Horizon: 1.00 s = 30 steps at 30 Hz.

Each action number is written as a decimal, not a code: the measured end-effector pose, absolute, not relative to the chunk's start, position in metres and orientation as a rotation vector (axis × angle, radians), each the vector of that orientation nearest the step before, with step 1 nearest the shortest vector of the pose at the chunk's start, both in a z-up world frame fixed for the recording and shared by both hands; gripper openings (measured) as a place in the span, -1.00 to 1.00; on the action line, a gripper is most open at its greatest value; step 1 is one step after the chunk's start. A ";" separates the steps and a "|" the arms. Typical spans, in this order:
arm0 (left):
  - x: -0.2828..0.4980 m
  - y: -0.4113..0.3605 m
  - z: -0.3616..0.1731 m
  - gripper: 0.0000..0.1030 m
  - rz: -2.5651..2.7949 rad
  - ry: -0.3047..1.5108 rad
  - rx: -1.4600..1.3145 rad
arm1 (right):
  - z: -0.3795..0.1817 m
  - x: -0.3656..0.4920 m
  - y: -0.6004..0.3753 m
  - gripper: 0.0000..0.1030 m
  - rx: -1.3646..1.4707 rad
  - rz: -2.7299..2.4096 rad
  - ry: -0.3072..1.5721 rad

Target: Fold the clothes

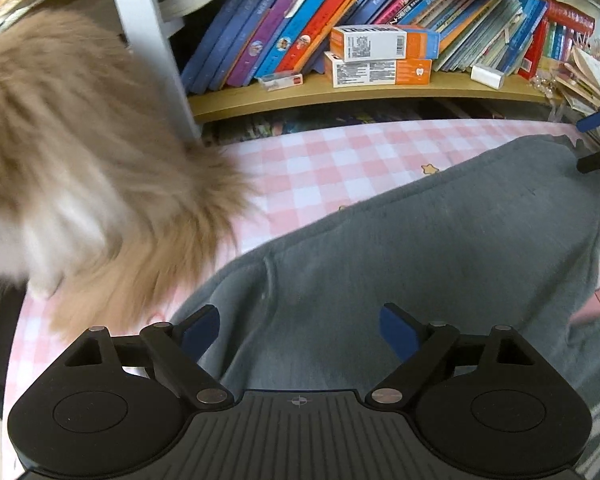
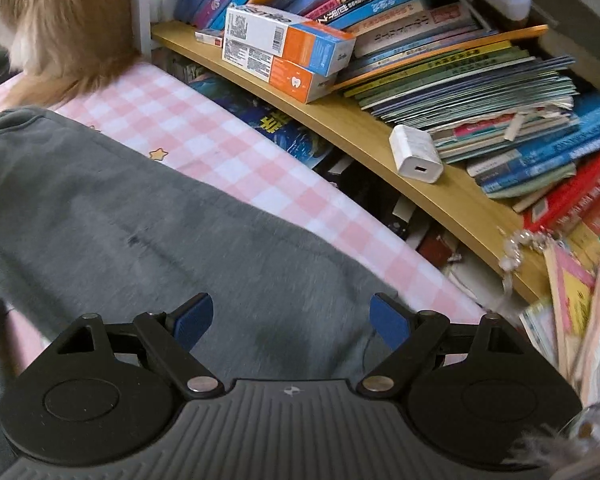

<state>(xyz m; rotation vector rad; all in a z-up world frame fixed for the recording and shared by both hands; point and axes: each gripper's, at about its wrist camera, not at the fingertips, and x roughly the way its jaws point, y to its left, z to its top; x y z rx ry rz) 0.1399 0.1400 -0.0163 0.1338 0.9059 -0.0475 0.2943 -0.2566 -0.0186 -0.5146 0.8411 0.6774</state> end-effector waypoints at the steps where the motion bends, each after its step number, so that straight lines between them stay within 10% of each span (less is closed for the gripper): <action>1: 0.146 0.141 -0.018 0.73 -0.051 0.907 0.126 | -0.021 0.298 -0.256 0.64 -0.515 0.678 0.846; 21: 0.194 0.163 -0.056 0.71 -0.083 0.974 0.062 | -0.057 0.352 -0.255 0.51 -0.456 0.710 0.921; 30: 0.196 0.167 -0.054 0.55 -0.132 1.016 0.056 | -0.053 0.351 -0.261 -0.17 -0.393 0.765 0.959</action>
